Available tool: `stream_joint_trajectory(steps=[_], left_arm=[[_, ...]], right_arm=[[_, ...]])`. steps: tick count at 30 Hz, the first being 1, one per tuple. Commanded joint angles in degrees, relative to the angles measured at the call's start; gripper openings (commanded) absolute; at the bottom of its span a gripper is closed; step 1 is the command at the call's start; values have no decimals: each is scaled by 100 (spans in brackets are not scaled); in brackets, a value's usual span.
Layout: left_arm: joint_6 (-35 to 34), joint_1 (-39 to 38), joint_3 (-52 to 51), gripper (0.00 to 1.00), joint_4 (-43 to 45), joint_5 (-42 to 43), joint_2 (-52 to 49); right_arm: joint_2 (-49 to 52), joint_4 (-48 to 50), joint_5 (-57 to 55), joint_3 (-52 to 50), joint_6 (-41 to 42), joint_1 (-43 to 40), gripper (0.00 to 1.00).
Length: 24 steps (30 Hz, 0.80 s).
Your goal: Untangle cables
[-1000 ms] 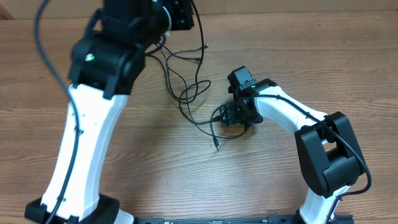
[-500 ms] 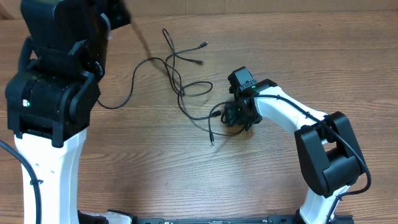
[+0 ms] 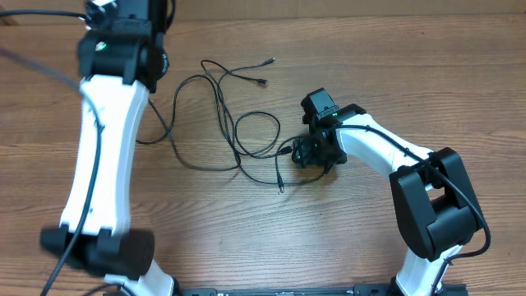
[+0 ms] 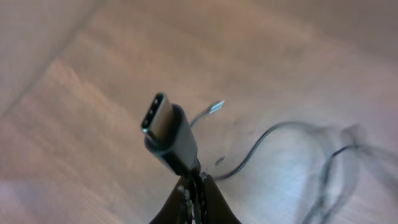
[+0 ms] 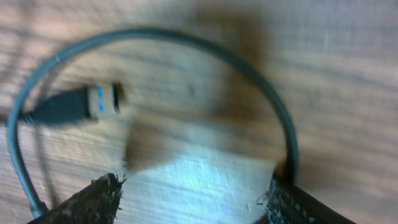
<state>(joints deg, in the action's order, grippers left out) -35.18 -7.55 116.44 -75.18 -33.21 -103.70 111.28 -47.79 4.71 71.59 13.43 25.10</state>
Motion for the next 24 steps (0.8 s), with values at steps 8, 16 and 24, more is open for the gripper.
stream_joint_trajectory(steps=[8, 16, 24], left_arm=[[-186, 946, -48, 4, -693, 984, -1266], [533, 1563, -48, 4, -686, 2286, -1932], [627, 1729, -59, 4, -667, 2452, -2081]], right_arm=[[59, -208, 1799, 1329, -24, 17, 84], [293, 809, 1344, 1307, 0, 527, 83], [975, 1759, 566, 1307, 120, 1196, 82]])
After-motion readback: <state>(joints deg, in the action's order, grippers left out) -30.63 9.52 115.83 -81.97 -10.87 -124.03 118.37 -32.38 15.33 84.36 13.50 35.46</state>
